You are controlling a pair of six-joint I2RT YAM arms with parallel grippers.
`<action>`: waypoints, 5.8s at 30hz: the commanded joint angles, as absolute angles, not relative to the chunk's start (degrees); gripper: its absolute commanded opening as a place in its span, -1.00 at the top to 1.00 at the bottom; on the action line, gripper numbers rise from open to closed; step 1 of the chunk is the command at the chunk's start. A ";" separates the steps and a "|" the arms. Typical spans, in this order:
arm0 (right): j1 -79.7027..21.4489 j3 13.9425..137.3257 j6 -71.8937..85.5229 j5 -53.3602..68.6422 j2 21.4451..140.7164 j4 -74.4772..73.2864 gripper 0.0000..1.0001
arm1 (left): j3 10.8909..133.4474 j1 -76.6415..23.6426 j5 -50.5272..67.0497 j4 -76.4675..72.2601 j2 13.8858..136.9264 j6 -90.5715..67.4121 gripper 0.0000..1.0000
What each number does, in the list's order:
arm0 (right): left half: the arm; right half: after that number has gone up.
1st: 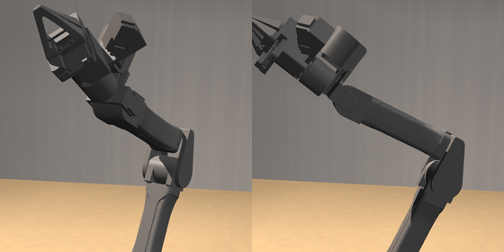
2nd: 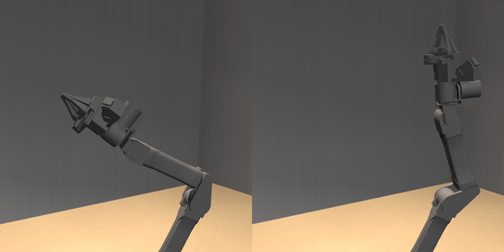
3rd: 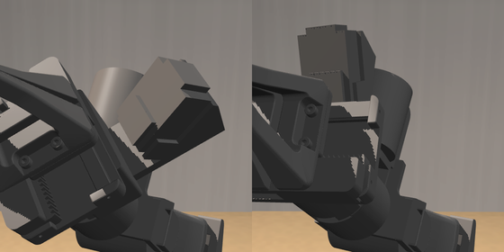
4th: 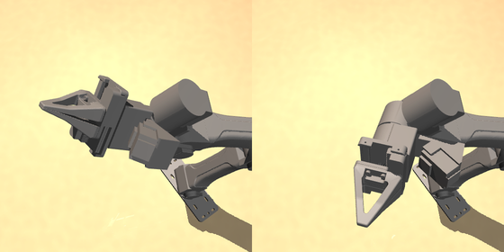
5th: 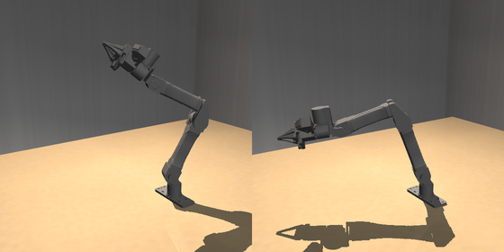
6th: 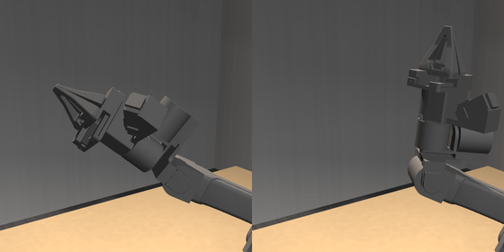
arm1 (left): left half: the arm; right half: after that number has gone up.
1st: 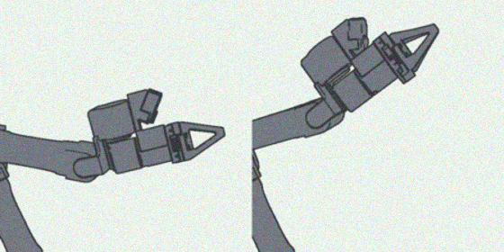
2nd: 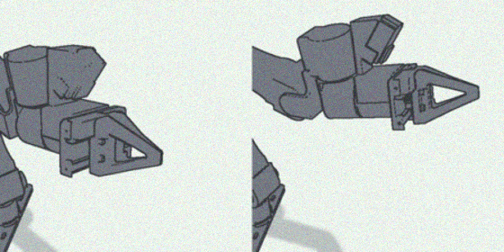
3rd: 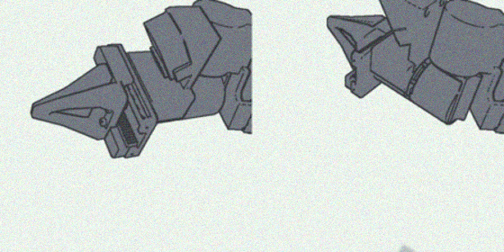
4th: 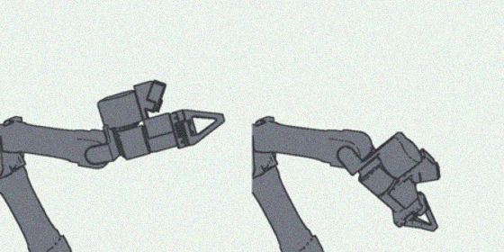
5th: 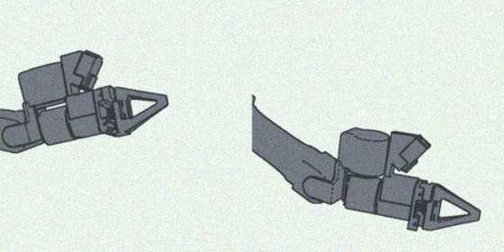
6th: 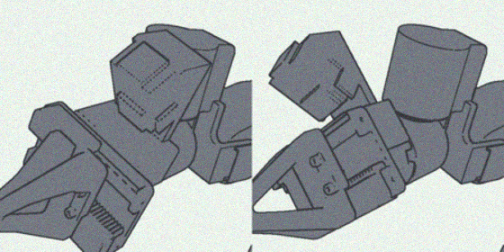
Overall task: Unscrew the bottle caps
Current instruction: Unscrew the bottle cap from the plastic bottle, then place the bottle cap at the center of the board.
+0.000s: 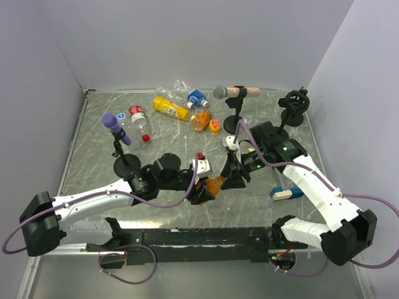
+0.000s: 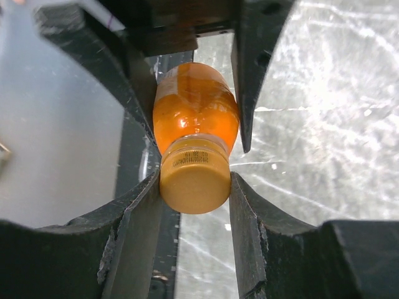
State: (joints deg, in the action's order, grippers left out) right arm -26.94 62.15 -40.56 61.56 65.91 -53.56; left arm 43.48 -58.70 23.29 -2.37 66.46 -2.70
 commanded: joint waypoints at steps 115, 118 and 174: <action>-26.46 60.38 -49.15 58.01 62.05 -53.01 0.46 | 45.18 -55.99 33.85 5.45 64.43 2.64 0.52; -26.46 60.21 -44.66 55.47 61.79 -51.24 0.45 | 43.95 -56.07 29.64 4.66 62.06 2.11 0.53; -6.42 44.29 -30.50 11.25 80.42 -35.86 -0.05 | 36.74 -56.16 6.41 11.16 36.39 5.45 0.50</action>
State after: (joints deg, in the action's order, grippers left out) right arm -6.96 42.85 -29.89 10.22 81.80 -33.41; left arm 36.86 -56.23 7.01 12.12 36.75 5.15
